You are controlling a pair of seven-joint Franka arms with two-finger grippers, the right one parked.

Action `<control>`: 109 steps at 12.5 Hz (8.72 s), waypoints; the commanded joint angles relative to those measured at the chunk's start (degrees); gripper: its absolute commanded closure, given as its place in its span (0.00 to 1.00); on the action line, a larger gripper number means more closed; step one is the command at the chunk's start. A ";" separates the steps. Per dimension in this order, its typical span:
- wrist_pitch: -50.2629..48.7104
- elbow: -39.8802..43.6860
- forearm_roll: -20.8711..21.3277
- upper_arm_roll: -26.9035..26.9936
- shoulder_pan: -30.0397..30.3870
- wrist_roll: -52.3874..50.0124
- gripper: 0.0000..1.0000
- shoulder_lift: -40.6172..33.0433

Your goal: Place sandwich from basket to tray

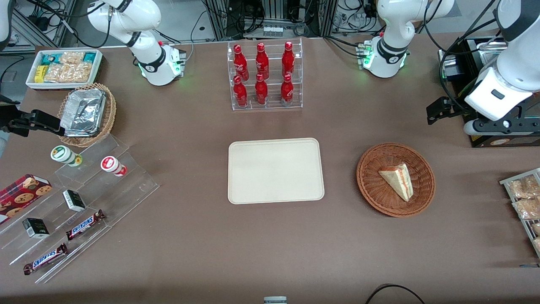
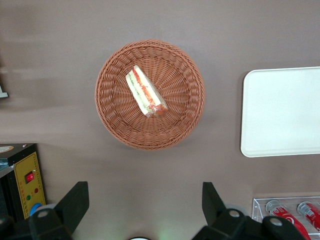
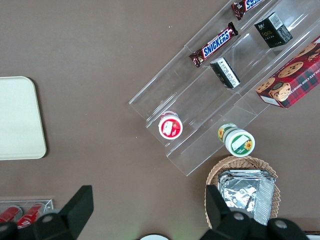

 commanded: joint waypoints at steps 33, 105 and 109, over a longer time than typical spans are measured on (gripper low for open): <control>50.21 -30.07 0.73 1.61 0.64 -37.99 0.00 16.78; -4.35 -1.06 0.90 -1.11 3.26 12.09 0.00 0.90; -8.84 0.43 0.90 -0.41 3.54 14.92 0.00 -3.33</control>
